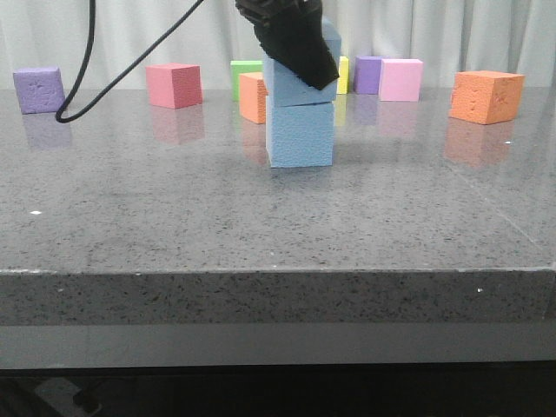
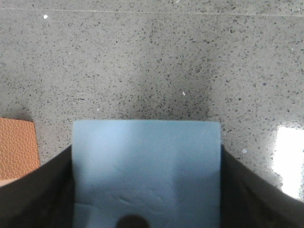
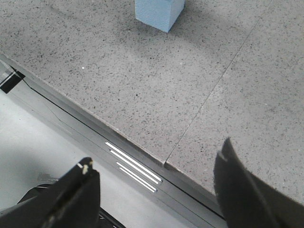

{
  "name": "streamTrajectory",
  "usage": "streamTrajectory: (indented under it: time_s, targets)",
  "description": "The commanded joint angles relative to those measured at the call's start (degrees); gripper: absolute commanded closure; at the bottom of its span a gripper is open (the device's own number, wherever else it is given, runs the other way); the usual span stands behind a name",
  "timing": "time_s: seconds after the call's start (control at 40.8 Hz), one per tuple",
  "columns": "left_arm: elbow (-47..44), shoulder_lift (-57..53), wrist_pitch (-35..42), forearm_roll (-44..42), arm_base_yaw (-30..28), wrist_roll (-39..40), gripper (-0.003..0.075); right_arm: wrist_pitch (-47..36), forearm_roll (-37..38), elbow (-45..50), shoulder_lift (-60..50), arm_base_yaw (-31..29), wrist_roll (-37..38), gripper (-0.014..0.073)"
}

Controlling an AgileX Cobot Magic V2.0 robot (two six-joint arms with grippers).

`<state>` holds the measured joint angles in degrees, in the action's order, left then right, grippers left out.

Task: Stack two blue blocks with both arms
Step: 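Open the left gripper and lift it away from the stack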

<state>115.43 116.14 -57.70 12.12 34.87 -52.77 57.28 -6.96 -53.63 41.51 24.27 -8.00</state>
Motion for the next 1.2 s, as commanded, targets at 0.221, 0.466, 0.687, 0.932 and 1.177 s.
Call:
streamTrajectory:
  time_s: [0.221,0.466,0.687,0.932,1.177]
  targets:
    - [1.87,-3.42,2.62,1.19,0.52,-0.19,0.0299,-3.19,-0.56,-1.32,-0.17,-0.39,-0.62,0.0076]
    - [1.87,-3.42,2.73,0.54,0.52,-0.19,0.0164,-3.19,-0.56,-1.32,-0.17,-0.39,-0.62,0.0076]
    - [1.87,-5.04,2.61,0.4,0.52,0.01,0.0164,-3.19,-0.56,-1.32,-0.17,-0.39,-0.62,0.0076]
    - [1.87,-10.16,0.77,0.76,0.52,1.3,0.0167,-3.19,-0.56,-1.32,-0.17,-0.39,-0.62,0.0076]
    - [1.75,-17.34,-4.07,0.76,0.52,8.51,0.0167,-3.19,-0.56,-1.32,-0.17,-0.39,-0.62,0.0076]
